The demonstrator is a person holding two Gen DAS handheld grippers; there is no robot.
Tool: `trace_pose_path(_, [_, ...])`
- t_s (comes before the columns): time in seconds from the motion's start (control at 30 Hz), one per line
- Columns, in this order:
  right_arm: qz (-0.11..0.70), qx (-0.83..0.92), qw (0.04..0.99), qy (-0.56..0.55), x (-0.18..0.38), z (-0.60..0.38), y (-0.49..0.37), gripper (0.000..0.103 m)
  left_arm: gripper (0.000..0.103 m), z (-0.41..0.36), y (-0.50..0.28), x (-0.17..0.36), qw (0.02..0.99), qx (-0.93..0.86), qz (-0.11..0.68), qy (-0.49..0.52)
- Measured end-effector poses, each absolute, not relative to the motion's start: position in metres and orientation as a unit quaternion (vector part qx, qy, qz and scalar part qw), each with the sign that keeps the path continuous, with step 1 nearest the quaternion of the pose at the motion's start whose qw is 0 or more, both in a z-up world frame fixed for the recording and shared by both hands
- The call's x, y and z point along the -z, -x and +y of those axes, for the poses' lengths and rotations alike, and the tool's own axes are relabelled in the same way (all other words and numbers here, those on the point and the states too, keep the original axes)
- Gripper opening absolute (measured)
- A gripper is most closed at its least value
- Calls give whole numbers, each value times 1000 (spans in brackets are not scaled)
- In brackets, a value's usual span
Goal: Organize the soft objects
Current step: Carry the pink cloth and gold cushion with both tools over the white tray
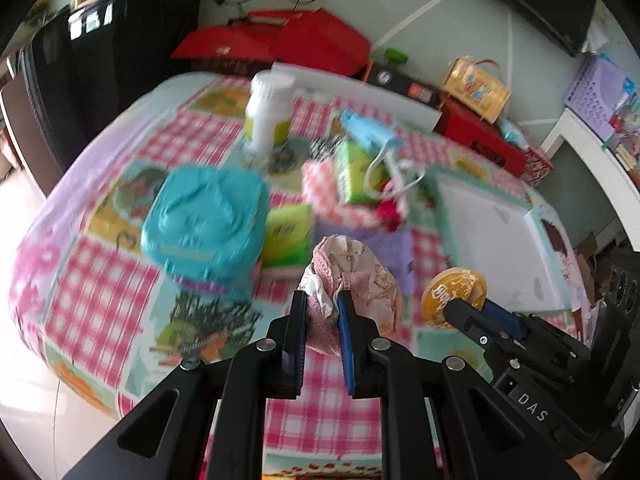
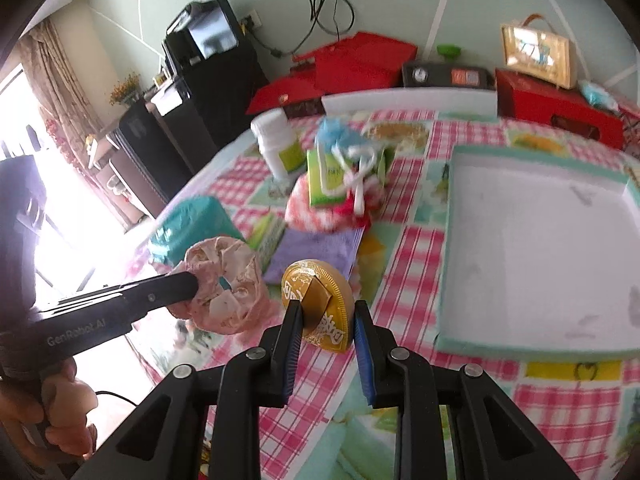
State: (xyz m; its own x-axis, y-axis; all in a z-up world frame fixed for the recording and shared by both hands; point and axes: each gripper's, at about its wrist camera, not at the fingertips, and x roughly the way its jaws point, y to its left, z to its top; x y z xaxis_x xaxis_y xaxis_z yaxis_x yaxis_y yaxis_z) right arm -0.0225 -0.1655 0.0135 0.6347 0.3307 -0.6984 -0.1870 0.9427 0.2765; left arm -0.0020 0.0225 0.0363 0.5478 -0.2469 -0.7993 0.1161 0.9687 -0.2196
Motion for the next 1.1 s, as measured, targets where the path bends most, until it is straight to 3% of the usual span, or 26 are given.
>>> trace_pose_path(0.7, [328, 0, 939, -104, -83, -270, -25, 27, 15, -85, -80, -80, 901, 148, 402, 68])
trace_pose_path(1.1, [349, 81, 924, -132, -56, -340, -42, 27, 15, -157, -109, -59, 891, 173, 417, 46])
